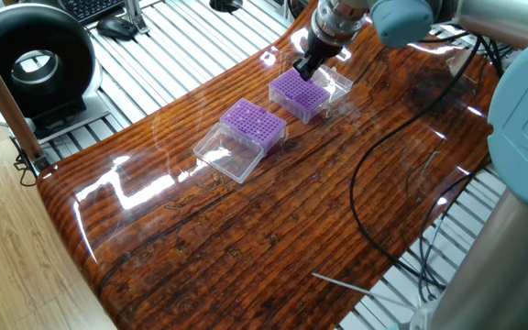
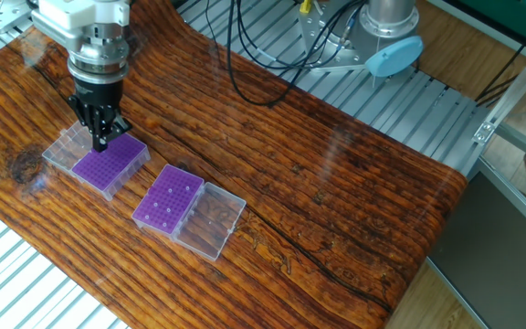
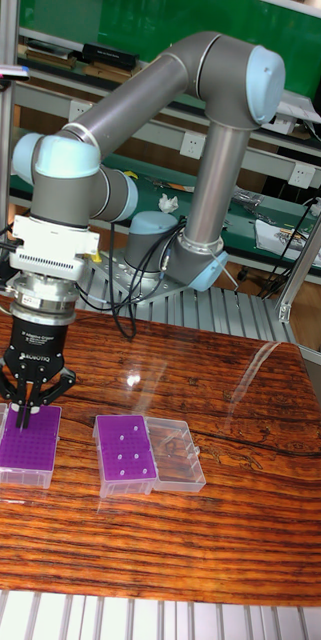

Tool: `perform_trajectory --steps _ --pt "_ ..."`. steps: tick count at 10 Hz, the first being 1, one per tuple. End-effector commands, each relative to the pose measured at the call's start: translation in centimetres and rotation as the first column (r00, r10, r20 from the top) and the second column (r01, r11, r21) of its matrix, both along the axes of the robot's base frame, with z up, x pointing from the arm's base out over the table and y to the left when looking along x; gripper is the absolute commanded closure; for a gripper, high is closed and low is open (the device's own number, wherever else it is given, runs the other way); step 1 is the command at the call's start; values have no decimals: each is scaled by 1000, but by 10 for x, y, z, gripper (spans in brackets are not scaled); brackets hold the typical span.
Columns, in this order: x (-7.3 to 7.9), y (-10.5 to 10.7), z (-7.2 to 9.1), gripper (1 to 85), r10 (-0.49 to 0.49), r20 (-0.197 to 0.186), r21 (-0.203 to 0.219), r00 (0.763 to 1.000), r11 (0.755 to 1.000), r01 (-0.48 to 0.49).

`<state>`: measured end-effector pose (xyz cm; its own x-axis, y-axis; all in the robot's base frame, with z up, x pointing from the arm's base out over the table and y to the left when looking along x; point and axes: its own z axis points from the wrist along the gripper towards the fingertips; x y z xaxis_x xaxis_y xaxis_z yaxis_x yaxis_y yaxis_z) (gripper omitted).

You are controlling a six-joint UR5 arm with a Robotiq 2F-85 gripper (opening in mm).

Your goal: Transfer all small pipette tips from one holder to another

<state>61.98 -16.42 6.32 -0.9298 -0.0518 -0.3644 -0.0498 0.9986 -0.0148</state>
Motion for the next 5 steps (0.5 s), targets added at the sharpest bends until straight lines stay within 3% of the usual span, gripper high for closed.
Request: perform_trajectory --steps 1,5 --pt "2 -1 -1 847 -3 14 21 1000 1000 3" --pt "1 -2 -5 847 2 20 33 1000 999 -3"
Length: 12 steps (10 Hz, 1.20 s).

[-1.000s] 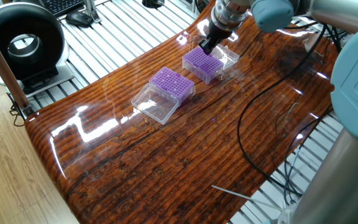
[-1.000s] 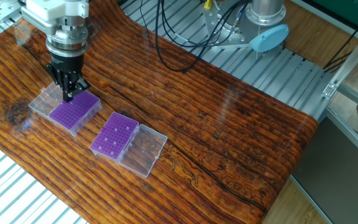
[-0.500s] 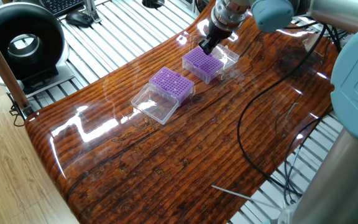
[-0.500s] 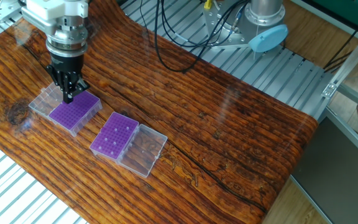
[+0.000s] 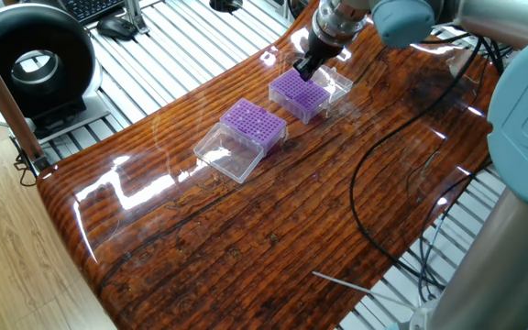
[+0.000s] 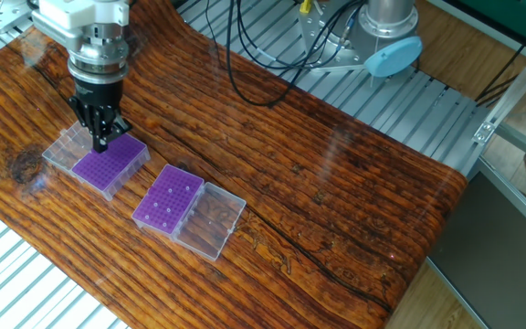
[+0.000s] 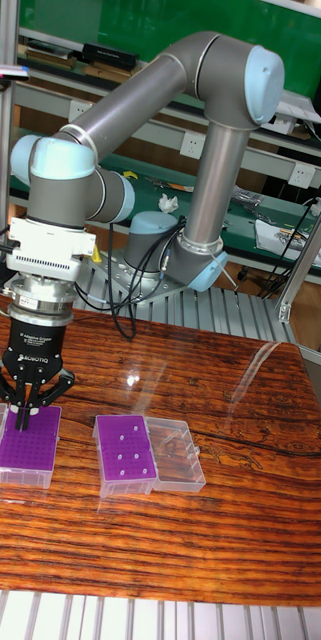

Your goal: Transfer all small pipette tips from one holder to another

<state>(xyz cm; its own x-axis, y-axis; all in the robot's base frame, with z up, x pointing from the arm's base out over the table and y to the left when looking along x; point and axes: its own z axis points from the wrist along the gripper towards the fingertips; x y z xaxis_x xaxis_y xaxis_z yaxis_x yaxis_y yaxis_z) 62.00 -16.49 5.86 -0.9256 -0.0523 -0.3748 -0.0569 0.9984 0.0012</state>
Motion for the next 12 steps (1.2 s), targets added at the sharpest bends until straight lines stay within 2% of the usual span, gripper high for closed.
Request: perform_trajectory --steps 1,5,7,8,9,12 --pt "1 -1 -2 847 -6 8 20 1000 1000 6" --pt "1 0 -9 847 -6 6 47 1000 999 6" --pt "-14 1 -17 847 4 -62 51 998 999 -1" --pt "-18 2 -19 813 14 -81 50 997 999 -10" --pt "-21 4 -19 743 28 -97 51 995 998 -23" --pt "-27 6 -20 663 52 -118 55 992 997 -46"
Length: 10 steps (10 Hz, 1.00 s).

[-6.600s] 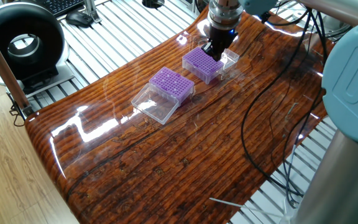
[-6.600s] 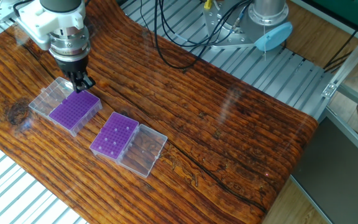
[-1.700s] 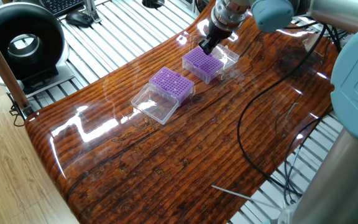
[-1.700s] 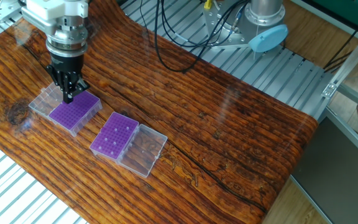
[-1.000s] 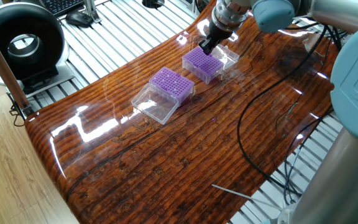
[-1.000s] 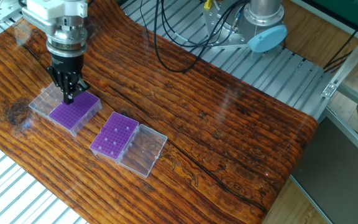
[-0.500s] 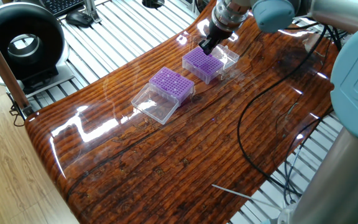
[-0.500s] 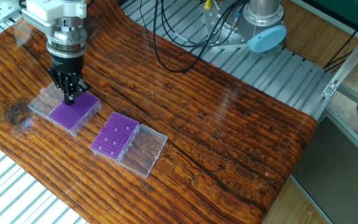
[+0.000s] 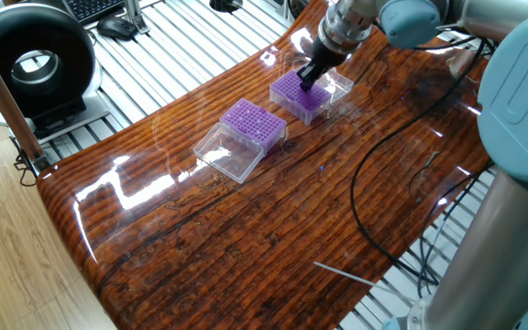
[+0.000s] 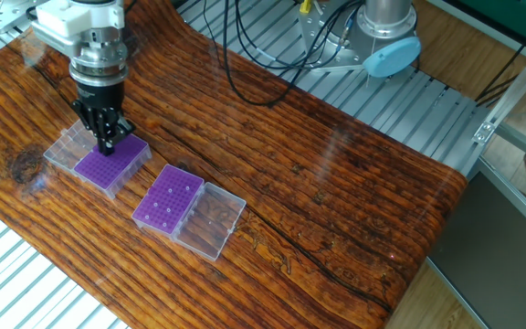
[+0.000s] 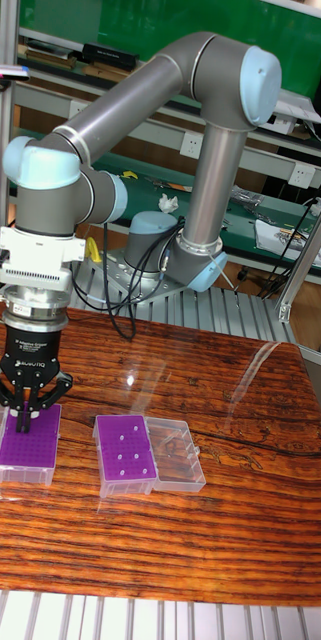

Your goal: Transfer all small pipette tips from one holder to another

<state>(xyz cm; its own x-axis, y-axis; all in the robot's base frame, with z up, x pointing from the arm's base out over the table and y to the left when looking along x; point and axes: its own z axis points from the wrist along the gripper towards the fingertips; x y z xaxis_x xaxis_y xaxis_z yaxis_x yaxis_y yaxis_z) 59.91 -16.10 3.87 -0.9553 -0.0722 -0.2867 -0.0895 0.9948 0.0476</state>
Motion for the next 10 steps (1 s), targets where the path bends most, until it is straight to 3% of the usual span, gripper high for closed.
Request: perform_trajectory --steps 1,10 --pt "-9 1 -1 657 18 -34 6 999 1000 -17" --pt "-10 -5 6 663 -1 -86 -60 996 998 -4"
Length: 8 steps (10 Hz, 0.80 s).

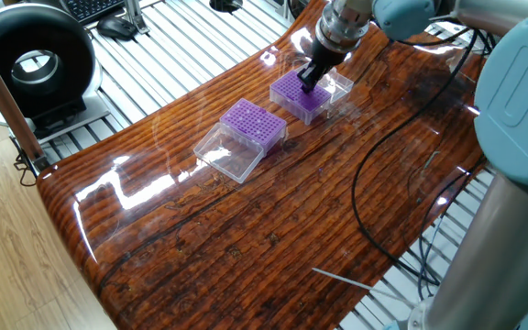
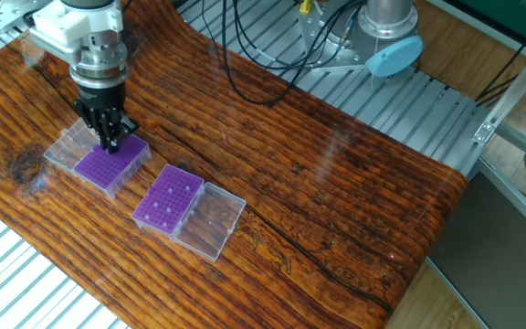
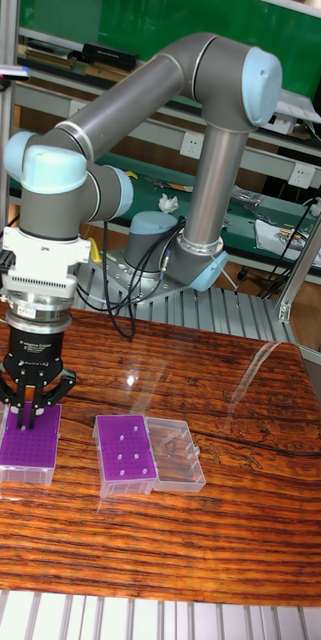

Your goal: Transfer all small pipette tips from one holder to another

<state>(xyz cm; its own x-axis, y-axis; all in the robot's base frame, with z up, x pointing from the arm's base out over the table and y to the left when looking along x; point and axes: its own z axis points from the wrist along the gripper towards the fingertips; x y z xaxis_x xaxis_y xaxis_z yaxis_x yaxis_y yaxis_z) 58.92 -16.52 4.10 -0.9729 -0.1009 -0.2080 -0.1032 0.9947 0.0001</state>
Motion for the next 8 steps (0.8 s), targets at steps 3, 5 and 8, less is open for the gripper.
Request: perform_trajectory --steps 3,5,8 --pt "1 1 9 687 -31 -27 -26 999 999 30" --pt "-1 2 10 683 -34 -34 -29 999 999 33" --pt "-6 2 11 683 -59 -58 -35 997 998 57"
